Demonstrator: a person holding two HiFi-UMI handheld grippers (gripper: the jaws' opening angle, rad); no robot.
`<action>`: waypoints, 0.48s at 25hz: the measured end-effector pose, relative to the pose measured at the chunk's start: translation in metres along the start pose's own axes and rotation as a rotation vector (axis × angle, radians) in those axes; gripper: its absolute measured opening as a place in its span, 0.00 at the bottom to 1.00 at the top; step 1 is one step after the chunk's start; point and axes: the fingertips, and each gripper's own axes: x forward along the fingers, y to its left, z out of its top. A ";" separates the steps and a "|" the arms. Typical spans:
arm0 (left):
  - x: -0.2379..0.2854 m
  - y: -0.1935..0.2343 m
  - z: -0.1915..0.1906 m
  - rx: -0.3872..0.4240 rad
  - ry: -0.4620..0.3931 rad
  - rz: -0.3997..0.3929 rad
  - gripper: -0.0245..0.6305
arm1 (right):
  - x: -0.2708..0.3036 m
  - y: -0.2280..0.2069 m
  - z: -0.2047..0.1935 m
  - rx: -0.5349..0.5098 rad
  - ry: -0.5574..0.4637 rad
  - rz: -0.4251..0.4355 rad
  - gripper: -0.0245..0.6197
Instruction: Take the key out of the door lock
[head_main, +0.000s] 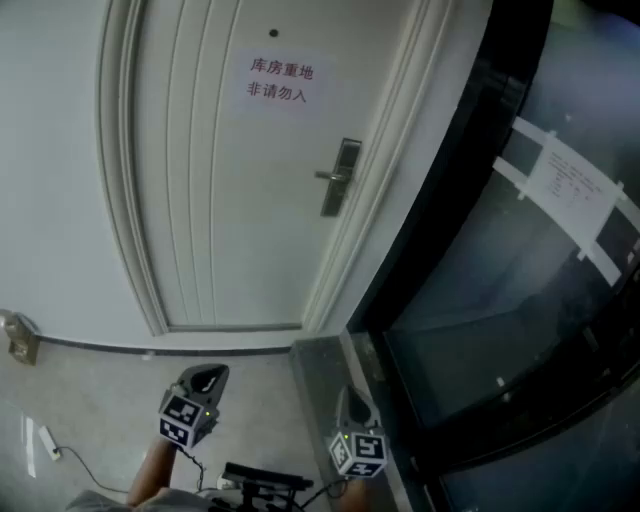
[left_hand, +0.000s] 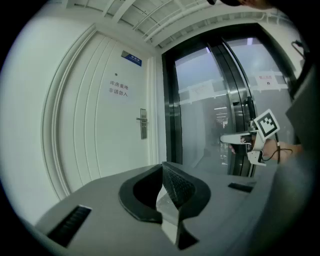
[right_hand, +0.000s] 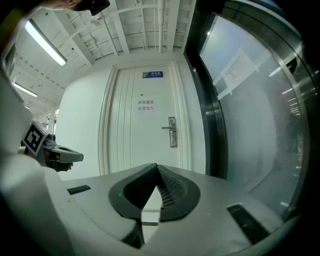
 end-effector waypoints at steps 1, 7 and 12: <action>0.000 0.001 -0.001 -0.001 0.002 -0.001 0.04 | 0.000 0.001 0.000 -0.001 0.003 0.000 0.05; 0.005 0.001 -0.001 -0.010 0.002 -0.005 0.04 | 0.000 -0.006 0.006 0.048 -0.032 -0.006 0.05; 0.013 -0.002 -0.004 -0.015 0.010 -0.008 0.04 | 0.003 -0.013 0.004 0.056 -0.022 0.006 0.06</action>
